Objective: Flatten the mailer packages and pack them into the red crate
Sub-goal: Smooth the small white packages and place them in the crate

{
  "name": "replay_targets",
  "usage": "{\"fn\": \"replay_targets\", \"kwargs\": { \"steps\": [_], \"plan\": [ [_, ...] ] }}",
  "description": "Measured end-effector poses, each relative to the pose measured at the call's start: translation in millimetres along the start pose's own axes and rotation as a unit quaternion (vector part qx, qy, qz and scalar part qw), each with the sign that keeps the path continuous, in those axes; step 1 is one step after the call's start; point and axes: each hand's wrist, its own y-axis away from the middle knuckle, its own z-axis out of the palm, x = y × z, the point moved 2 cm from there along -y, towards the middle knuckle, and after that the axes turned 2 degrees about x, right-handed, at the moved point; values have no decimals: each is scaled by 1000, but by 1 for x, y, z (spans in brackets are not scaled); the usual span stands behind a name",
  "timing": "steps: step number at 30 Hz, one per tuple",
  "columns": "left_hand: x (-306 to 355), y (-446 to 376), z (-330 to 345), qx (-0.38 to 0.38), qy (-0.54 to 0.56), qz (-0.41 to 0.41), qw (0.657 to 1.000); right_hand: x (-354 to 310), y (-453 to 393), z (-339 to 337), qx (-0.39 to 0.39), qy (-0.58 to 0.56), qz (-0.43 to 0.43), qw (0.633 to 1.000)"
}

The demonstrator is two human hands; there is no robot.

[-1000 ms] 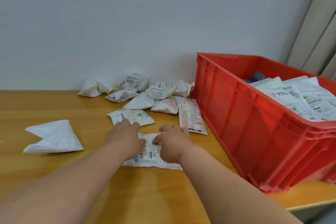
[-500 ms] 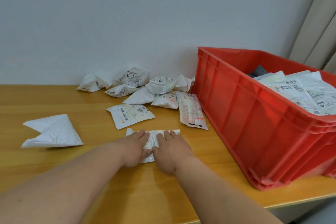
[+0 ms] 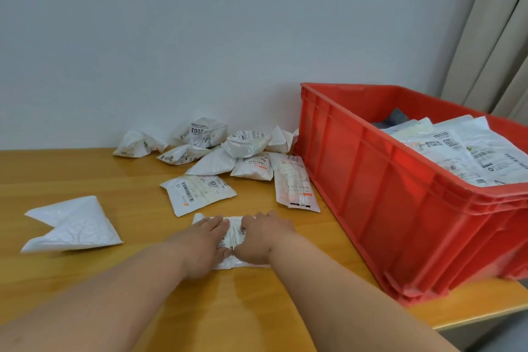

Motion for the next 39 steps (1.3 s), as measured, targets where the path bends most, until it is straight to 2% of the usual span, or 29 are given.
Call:
{"fn": "replay_targets", "kwargs": {
  "steps": [2, 5, 8, 11, 13, 15, 18, 22, 25, 29, 32, 36, 39],
  "plan": [
    [-4, -1, 1, 17, 21, -8, 1000, 4, 5, -8, -11, -17, 17, 1000],
    [-11, -1, -1, 67, 63, -74, 993, 12, 12, -17, -9, -44, 32, 998],
    [-10, 0, -8, 108, 149, -154, 971, 18, 18, -16, -18, -132, 40, 990],
    [-3, 4, -12, 104, 220, -175, 954, 18, 26, -15, 3, -193, 31, 981],
    [-2, 12, -20, 134, 275, -186, 934, 19, 34, -22, 33, -205, 9, 978],
    [-2, 20, -33, 186, 333, -182, 906, 21, 43, -39, 83, -198, -20, 976],
    [15, 30, -70, 291, 400, -99, 864, 22, 59, -79, 194, -172, -56, 964],
    [60, 35, -134, 473, 329, -47, 816, 32, 94, -140, 357, -175, -74, 915],
    [114, 44, -171, 523, 317, -1, 791, 57, 126, -181, 450, -191, -61, 870],
    [187, 43, -196, 512, 268, 146, 803, 115, 151, -213, 494, -256, 36, 830],
    [229, 34, -197, 443, 229, 184, 847, 164, 160, -218, 478, -297, 117, 818],
    [260, 26, -190, 351, 146, 181, 907, 207, 164, -201, 389, -269, 185, 861],
    [271, 23, -183, 309, 99, 176, 929, 217, 157, -187, 297, -267, 201, 894]
  ]
}}
